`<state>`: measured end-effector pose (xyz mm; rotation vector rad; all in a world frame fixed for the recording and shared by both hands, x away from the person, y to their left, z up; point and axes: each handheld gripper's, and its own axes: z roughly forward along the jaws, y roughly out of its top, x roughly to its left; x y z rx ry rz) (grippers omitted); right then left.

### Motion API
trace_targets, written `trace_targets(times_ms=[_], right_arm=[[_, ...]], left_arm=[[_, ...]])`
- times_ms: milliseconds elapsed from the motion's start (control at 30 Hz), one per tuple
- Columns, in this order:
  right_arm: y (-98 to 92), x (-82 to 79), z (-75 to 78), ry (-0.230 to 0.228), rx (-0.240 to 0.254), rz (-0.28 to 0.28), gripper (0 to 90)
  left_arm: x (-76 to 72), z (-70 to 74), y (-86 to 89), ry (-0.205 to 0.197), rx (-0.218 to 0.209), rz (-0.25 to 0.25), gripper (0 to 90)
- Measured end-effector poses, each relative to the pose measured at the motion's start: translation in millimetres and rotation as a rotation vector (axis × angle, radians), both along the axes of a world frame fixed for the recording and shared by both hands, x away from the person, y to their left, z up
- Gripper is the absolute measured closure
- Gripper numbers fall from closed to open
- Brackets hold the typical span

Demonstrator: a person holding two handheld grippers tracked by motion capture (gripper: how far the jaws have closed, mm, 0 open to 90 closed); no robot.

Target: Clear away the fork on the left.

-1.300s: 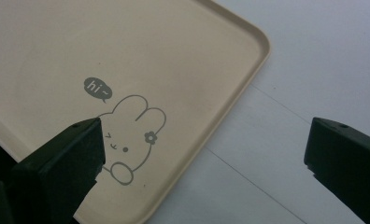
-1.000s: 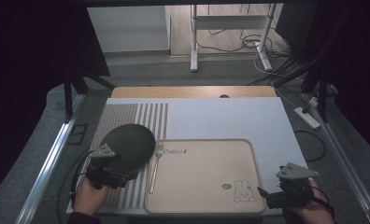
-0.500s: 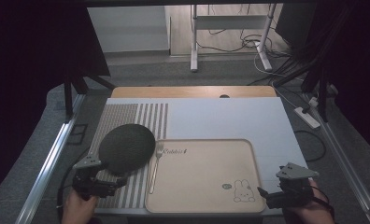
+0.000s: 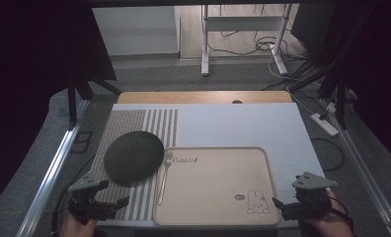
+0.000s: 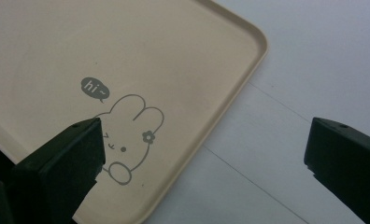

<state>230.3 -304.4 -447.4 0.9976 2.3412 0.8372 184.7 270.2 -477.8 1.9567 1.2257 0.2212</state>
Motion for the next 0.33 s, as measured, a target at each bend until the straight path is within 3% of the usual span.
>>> trace_targets(times_ms=[167,333], right_arm=[[0.4,-0.1,0.0,0.0,-0.001,-0.001,0.0],[0.2,0.1,-0.4,-0.001,-0.005,0.001,0.0]], left_arm=[[-8.8,1.9,1.0,-0.019,-0.011,0.019,0.0],[-6.6,1.4,1.6,-0.006,-0.021,0.026,0.0]])
